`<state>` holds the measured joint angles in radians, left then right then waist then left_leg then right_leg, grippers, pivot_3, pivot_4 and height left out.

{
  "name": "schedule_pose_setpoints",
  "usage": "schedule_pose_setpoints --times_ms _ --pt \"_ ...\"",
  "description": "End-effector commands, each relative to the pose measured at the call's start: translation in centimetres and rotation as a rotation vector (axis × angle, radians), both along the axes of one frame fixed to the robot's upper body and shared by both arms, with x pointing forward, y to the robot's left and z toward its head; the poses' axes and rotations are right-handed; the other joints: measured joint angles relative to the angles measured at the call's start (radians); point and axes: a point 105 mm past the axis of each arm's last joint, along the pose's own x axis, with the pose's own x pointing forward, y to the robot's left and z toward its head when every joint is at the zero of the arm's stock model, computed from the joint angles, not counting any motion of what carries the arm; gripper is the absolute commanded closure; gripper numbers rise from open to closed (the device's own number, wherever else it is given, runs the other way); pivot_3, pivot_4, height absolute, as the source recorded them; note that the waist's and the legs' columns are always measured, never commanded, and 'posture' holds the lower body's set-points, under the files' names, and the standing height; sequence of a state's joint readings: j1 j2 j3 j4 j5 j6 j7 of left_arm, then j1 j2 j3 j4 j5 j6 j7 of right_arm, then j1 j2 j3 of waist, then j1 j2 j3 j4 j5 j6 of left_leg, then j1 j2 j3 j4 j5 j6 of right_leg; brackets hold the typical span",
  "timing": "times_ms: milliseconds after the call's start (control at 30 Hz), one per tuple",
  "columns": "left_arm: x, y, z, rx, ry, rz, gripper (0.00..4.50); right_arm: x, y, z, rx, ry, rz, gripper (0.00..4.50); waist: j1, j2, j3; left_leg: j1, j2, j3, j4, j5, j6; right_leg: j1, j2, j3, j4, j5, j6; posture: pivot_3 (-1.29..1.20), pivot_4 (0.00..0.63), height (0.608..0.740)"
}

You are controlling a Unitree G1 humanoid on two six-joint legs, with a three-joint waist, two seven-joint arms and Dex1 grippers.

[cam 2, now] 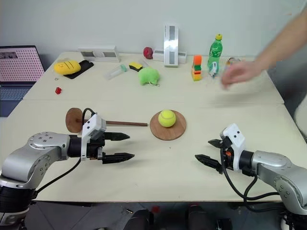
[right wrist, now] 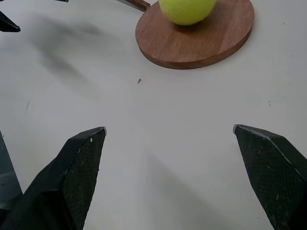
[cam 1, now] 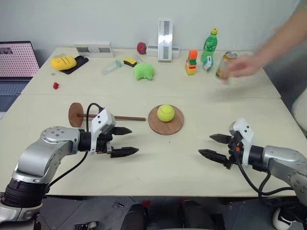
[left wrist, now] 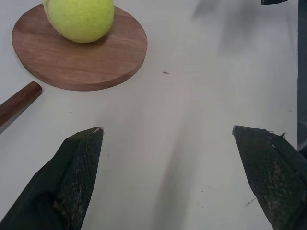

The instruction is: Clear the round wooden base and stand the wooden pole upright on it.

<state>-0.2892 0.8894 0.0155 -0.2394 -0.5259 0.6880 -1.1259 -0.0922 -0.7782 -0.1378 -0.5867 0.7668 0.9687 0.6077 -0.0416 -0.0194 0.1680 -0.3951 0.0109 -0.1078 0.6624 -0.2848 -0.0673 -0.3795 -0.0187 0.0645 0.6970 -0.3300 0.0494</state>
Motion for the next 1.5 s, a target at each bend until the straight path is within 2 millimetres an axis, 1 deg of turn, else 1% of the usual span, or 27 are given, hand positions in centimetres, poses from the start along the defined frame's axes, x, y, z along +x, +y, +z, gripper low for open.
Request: schedule_pose_setpoints --times_ms 33,267,333,400,467,500,533,600,633,767,833,900,967,1200,1333,1500 --pt "0.0 0.0 1.0 0.005 -0.047 -0.011 0.0 -0.1 0.2 1.1 -0.002 -0.057 0.016 0.03 0.0 0.0 0.0 0.0 0.0 0.0 0.0 0.0 0.0 0.0 0.0 0.0 0.0 0.0 0.0 0.0 0.15 0.74" --pt "0.4 0.5 1.2 -0.016 -0.05 0.062 0.0 0.0 0.8 1.1 0.001 -0.061 0.048 0.03 0.0 0.0 0.0 0.0 0.0 0.0 0.0 0.0 0.0 0.0 0.0 0.0 0.0 0.0 0.0 0.0 0.15 0.74" --pt "0.9 0.9 1.7 -0.077 -0.054 0.148 0.0 0.4 1.5 1.4 0.018 -0.085 0.063 0.03 -0.002 0.0 0.0 0.0 0.0 0.0 0.0 0.0 0.0 0.0 0.0 0.0 0.0 0.0 0.0 0.0 0.15 0.74" --pt "0.3 0.5 2.7 -0.162 -0.095 0.211 0.0 1.8 3.0 1.7 0.053 -0.119 0.069 0.03 -0.004 0.0 0.0 0.0 0.0 0.0 0.0 0.0 0.0 0.0 0.0 0.001 0.0 0.0 0.0 0.0 0.15 0.74" --pt "-0.6 0.0 2.9 -0.17 -0.14 0.215 0.0 2.8 4.0 2.0 0.072 -0.144 0.081 0.03 -0.019 -0.001 0.0 0.001 0.002 0.0 0.0 0.0 0.0 0.0 0.0 0.002 0.0 0.0 0.0 0.0 0.15 0.74" --pt "-1.0 -0.4 3.0 -0.197 -0.144 0.229 0.0 3.7 4.4 2.2 0.075 -0.167 0.077 0.03 -0.017 0.0 0.0 0.001 0.001 0.0 0.0 0.0 0.0 0.0 0.0 0.002 0.001 0.0 0.0 0.0 0.15 0.74" --pt "-1.5 -0.8 2.9 -0.207 -0.165 0.252 0.0 4.9 4.8 2.6 0.084 -0.19 0.068 0.03 -0.016 0.0 0.0 0.0 0.001 -0.001 0.0 0.0 0.0 0.0 0.0 0.0 0.001 0.0 0.0 0.0 0.15 0.74" --pt "-2.3 -1.6 2.8 -0.242 -0.193 0.285 0.0 6.6 5.7 3.3 0.095 -0.226 0.072 0.03 -0.018 0.0 0.0 0.001 0.001 0.0 0.0 0.0 0.0 0.0 0.0 0.001 0.0 0.0 0.0 0.0 0.15 0.74" --pt "-2.7 -1.9 2.8 -0.259 -0.203 0.294 0.0 7.2 6.1 3.6 0.098 -0.239 0.083 0.03 -0.016 0.0 0.0 0.001 0.001 0.0 0.0 0.0 0.0 0.0 -0.001 0.003 0.001 0.0 0.0 0.0 0.15 0.74" --pt "-2.9 -1.9 2.1 -0.244 -0.31 0.39 0.0 8.6 8.0 4.1 0.107 -0.263 0.151 0.03 -0.007 -0.001 0.0 0.002 0.001 0.001 0.0 0.0 0.0 0.0 -0.001 0.001 0.0 0.0 0.0 0.0 0.15 0.74" --pt "-3.2 -1.9 1.2 -0.239 -0.356 0.434 0.0 9.7 9.1 4.2 0.112 -0.266 0.166 0.03 -0.008 0.0 -0.001 0.002 0.0 0.001 0.0 0.0 0.0 0.0 -0.001 0.001 0.0 0.0 0.0 0.0 0.15 0.74" --pt "-3.5 -2.2 0.7 -0.257 -0.387 0.478 0.0 10.5 10.0 4.0 0.104 -0.27 0.176 0.03 -0.012 0.0 0.0 0.002 0.0 0.003 0.0 0.0 0.0 0.0 -0.002 0.003 0.0 0.0 0.0 0.0 0.15 0.74" --pt "-3.7 -2.4 0.6 -0.276 -0.386 0.487 0.0 11.1 10.4 3.7 0.097 -0.273 0.183 0.03 -0.011 0.0 0.0 0.002 0.0 0.002 0.0 0.0 0.0 0.0 -0.002 0.002 0.0 0.0 0.0 0.0 0.15 0.74" --pt "-3.7 -2.7 0.4 -0.29 -0.396 0.487 0.0 12.9 11.1 2.0 0.013 -0.287 0.173 0.03 -0.011 0.0 0.0 0.002 0.0 0.002 0.0 0.0 0.0 0.0 -0.002 0.002 0.001 0.0 0.0 0.0 0.15 0.74" --pt "-3.5 -2.9 0.5 -0.306 -0.394 0.488 0.0 13.1 11.4 0.9 -0.056 -0.297 0.21 0.03 -0.014 0.0 -0.001 0.002 0.0 0.002 0.0 0.0 0.0 0.0 -0.001 0.002 0.001 0.0 0.0 0.0 0.15 0.74" --pt "-3.5 -3.2 0.2 -0.29 -0.403 0.472 0.0 13.5 11.8 0.7 -0.05 -0.302 0.202 0.03 -0.016 0.0 0.0 0.002 0.0 0.001 0.0 0.0 0.0 0.0 -0.001 0.002 0.001 0.0 0.0 0.0 0.15 0.74"
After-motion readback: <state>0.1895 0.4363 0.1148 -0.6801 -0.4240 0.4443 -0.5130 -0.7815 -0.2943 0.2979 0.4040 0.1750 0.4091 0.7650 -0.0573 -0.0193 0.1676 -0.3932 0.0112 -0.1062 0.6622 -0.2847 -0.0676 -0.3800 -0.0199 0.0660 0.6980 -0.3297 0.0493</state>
